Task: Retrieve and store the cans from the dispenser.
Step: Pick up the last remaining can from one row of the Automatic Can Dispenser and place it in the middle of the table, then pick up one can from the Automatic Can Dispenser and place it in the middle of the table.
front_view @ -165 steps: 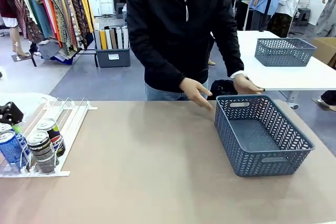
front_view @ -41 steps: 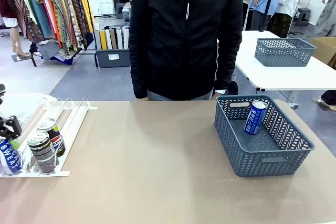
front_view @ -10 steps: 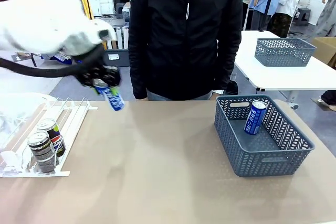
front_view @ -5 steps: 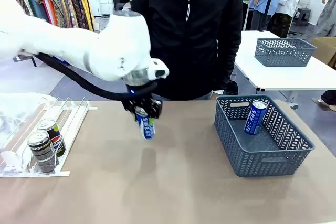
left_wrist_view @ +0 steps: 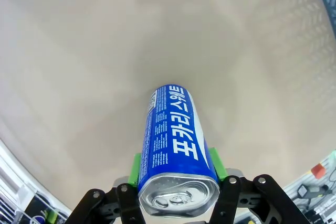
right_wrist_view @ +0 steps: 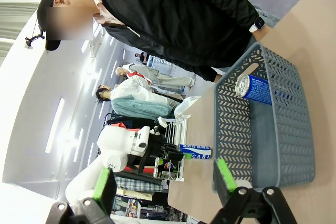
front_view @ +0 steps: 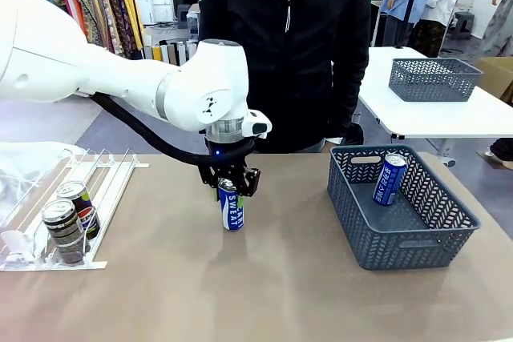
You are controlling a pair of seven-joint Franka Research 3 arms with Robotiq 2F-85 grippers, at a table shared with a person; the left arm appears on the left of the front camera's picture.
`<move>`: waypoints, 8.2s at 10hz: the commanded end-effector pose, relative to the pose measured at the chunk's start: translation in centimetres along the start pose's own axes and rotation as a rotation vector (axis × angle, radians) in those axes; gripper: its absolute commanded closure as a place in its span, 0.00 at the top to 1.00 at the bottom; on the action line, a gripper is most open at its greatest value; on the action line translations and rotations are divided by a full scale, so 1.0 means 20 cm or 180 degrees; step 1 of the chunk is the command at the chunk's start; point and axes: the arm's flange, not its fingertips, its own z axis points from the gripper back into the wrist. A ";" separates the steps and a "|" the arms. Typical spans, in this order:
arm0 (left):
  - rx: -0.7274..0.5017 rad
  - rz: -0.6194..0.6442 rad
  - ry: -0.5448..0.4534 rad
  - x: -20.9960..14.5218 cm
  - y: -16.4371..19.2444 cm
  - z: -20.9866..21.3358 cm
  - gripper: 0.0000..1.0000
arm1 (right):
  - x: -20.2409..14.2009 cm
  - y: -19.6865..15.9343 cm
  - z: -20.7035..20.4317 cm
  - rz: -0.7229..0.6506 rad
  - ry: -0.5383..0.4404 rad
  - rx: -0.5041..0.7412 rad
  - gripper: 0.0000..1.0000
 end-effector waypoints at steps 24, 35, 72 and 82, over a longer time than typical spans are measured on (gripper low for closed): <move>-0.3326 0.1745 -0.2396 -1.90 2.22 0.65 1.00 | 0.01 0.01 -0.01 0.0015 -0.0028 0.0052 1.00; -0.3326 0.1745 -0.2396 -1.90 2.22 0.65 1.00 | 0.01 0.01 -0.01 0.0015 -0.0028 0.0052 1.00; 0.0049 0.1663 -0.0171 -1.19 1.27 0.10 1.00 | 0.01 0.01 -0.01 0.0015 -0.0028 0.0052 1.00; 0.0191 0.1561 -0.0188 -1.20 1.23 0.20 0.00 | 0.01 0.01 -0.01 0.0015 -0.0028 0.0052 1.00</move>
